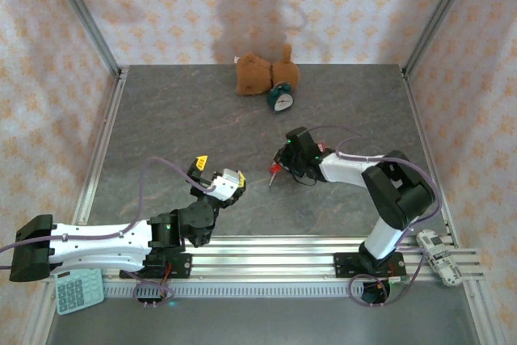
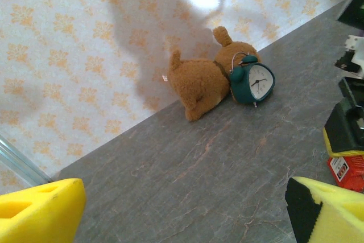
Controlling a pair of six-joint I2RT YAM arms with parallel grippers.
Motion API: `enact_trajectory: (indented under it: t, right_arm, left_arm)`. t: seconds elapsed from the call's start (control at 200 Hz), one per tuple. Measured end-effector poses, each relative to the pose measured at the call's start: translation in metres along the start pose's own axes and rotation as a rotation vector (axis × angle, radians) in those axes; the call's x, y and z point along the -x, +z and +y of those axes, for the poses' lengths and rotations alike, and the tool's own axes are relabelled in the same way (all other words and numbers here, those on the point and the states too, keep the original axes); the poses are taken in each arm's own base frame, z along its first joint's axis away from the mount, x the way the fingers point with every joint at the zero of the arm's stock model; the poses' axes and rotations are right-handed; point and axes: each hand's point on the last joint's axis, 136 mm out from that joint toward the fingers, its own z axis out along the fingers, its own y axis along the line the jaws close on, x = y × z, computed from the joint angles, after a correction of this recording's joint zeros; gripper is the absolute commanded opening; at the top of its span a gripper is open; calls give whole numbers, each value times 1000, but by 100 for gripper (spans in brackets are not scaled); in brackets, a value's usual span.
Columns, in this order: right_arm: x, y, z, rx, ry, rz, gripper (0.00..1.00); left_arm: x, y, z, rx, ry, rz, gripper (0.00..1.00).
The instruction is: Unlock with the key
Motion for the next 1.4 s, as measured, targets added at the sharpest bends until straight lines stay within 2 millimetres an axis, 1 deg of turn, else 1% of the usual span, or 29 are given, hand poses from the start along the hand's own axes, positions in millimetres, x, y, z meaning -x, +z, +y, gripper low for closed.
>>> enact_trajectory:
  t: [0.185, 0.255, 0.3, 0.395, 0.496, 0.551, 0.611, 0.691, 0.781, 0.926, 1.001, 1.101, 1.231, 1.397]
  right_arm:
    - [-16, -6, 4, 106, -23, -6, 4]
    - [-20, -14, 11, 156, -41, -19, 4]
    - [-21, -20, 17, 193, -55, -33, 4]
    - [-14, -36, 37, 275, -84, -79, 4]
    - [-4, -53, 57, 354, -111, -139, 4]
    - [0, -59, 64, 382, -121, -163, 4]
    - [3, -61, 68, 398, -127, -178, 4]
    - [4, -58, 68, 403, -126, -185, 4]
    - [3, -47, 64, 396, -122, -181, 3]
    - [-7, -18, 43, 332, -111, -143, 3]
    - [-11, -9, 34, 303, -109, -126, 3]
    - [-13, -5, 29, 289, -109, -118, 3]
    - [-12, -4, 31, 295, -110, -120, 3]
    - [-13, 9, 31, 292, -106, -110, 3]
  left_arm:
    - [-3, 1, -5, -7, 20, 8, 92]
    - [-4, 2, -9, -16, 23, 10, 93]
    - [-5, 3, -11, -24, 21, 11, 95]
    - [-4, 2, -17, -57, -14, 0, 98]
    - [-2, 1, -23, -119, -87, -21, 98]
    - [-1, 2, -23, -137, -122, -25, 98]
    - [0, 2, -21, -149, -158, -28, 98]
    - [0, 3, -20, -162, -192, -27, 98]
    - [-3, 3, -23, -184, -206, -20, 98]
    - [-7, 2, -30, -214, -207, -9, 98]
    - [-8, 1, -32, -225, -207, -6, 98]
    - [-8, 1, -32, -227, -209, -5, 98]
    - [-8, 2, -32, -230, -209, -5, 98]
    - [-9, 3, -33, -234, -211, -2, 98]
